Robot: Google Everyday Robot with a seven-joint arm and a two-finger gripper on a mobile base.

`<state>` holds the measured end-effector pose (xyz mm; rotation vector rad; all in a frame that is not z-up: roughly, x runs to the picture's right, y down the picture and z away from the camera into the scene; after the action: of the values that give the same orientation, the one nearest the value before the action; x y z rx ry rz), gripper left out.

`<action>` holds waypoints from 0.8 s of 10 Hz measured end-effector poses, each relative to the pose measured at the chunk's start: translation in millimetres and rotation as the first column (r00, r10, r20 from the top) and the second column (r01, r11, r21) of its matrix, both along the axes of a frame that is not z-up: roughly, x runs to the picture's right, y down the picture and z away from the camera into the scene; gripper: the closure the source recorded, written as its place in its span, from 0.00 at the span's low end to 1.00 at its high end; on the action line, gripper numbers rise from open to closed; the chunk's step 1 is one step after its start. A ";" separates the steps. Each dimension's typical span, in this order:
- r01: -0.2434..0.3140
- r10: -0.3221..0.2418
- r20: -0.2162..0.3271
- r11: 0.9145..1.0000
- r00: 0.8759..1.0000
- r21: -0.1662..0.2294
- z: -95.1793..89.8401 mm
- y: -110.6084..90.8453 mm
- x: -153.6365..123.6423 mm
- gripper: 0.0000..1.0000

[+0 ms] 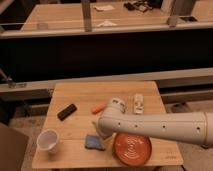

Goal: Place the white sponge in the ceramic bowl

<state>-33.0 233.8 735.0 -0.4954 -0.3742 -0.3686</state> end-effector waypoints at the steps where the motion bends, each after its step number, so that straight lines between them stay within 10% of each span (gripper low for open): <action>1: 0.000 0.000 0.008 1.000 1.000 -0.002 1.8 2.3 -1.3 0.20; 8: 0.005 -0.004 0.045 1.000 0.999 -0.017 13.0 15.5 -15.4 0.20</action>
<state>-48.4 249.3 748.0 -0.5056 -0.4198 -0.3812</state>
